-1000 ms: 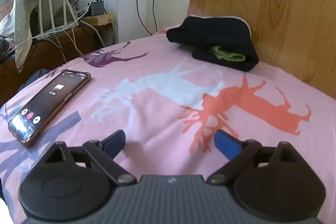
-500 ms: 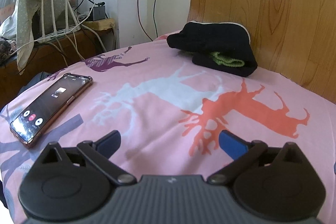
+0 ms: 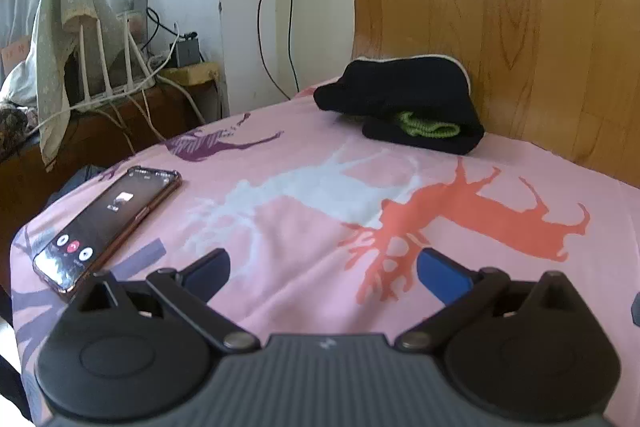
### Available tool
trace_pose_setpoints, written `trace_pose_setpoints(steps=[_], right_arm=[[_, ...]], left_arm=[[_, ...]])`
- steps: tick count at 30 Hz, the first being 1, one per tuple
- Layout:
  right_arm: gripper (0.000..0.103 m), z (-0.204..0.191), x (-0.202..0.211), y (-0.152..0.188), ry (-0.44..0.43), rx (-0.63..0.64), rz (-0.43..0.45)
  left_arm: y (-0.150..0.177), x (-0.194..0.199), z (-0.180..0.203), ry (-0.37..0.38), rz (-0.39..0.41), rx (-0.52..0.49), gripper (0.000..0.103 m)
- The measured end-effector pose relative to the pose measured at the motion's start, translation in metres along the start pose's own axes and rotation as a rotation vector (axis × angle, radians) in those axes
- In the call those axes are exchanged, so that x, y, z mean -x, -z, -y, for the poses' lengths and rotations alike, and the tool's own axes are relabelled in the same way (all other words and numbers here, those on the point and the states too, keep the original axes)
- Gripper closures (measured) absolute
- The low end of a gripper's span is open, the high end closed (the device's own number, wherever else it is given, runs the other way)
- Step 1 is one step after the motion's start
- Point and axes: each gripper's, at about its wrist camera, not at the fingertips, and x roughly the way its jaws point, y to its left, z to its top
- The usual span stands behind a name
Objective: Fold small clothes
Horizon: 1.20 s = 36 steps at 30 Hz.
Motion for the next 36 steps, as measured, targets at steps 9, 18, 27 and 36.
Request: trace_pose_setpoints(steps=[9,18,27,36], right_arm=[[0.01,-0.004,0.004,0.002,0.013,0.022,0.029],[0.01,-0.011,0.013,0.002,0.044,0.067,0.104],[0.004,-0.045,0.037,0.018,0.342,0.438,0.468],[0.0,-0.045,0.034,0.017,0.402,0.441,0.472]], left_arm=[[0.008,0.023,0.003,0.022,0.162,-0.026,0.0],[0.01,0.03,0.007,-0.062,0.228,-0.044,0.0],[0.01,0.039,-0.006,-0.122,0.284,0.057,0.0],[0.016,0.046,0.018,-0.243,0.348,-0.081,0.0]])
